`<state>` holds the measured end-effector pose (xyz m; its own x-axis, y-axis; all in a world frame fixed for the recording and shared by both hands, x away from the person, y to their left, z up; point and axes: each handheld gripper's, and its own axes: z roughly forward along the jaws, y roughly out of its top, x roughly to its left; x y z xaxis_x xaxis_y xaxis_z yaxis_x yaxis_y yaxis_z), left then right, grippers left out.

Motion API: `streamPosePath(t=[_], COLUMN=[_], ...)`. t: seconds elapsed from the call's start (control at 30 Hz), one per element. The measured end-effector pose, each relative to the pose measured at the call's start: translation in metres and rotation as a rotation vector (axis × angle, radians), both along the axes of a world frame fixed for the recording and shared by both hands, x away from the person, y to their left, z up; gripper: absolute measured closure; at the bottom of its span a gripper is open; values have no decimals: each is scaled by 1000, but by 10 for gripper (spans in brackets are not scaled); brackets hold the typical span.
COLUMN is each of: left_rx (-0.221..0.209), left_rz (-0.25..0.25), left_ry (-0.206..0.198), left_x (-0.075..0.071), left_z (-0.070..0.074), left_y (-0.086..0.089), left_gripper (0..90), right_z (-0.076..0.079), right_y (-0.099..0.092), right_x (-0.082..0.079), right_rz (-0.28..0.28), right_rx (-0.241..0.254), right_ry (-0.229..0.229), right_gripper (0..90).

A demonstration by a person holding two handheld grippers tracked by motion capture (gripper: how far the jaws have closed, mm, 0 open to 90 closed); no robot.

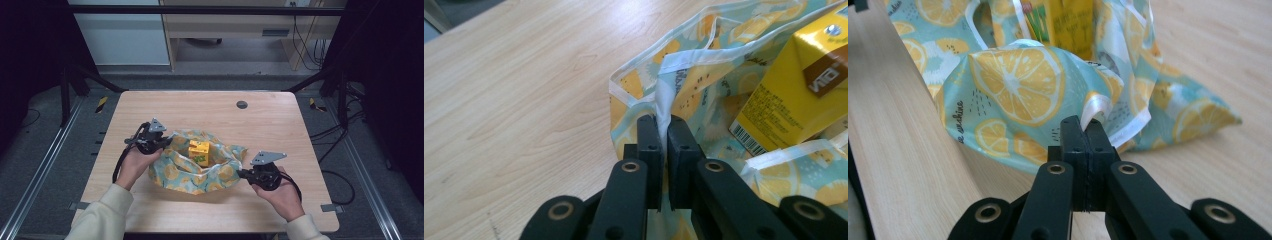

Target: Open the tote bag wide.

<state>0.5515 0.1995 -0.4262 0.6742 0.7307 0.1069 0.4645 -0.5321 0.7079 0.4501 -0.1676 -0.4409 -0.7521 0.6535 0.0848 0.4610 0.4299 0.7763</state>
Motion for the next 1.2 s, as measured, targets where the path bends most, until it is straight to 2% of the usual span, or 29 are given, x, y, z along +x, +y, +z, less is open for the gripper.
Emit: streamPosePath(t=[0.3, 0.4, 0.57, 0.77, 1.07, 1.2], left_rx=[21, 1, -14, -3, 1, 29], left_rz=[-6, -9, -7, -4, 5, 0], left_ry=[26, 35, 48, 45, 62, 57], left_x=[7, 9, 11, 12, 12, 11], left_z=[-17, -23, -32, -38, -49, -50], left_y=[-5, -5, -4, -5, -2, -2], left_gripper=[866, 865, 869, 870, 872, 874], right_z=[-24, -29, -34, -38, -41, -42], right_y=[-7, -8, -9, -9, -11, -12], right_x=[7, 9, 10, 14, 21, 22], right_rz=[-32, -36, -42, -58, -87, -92], right_rx=[-19, -40, -51, -63, -85, -89], right_ry=[49, 57, 81, 98, 109, 106], right_gripper=[900, 900, 900, 900, 900, 900])
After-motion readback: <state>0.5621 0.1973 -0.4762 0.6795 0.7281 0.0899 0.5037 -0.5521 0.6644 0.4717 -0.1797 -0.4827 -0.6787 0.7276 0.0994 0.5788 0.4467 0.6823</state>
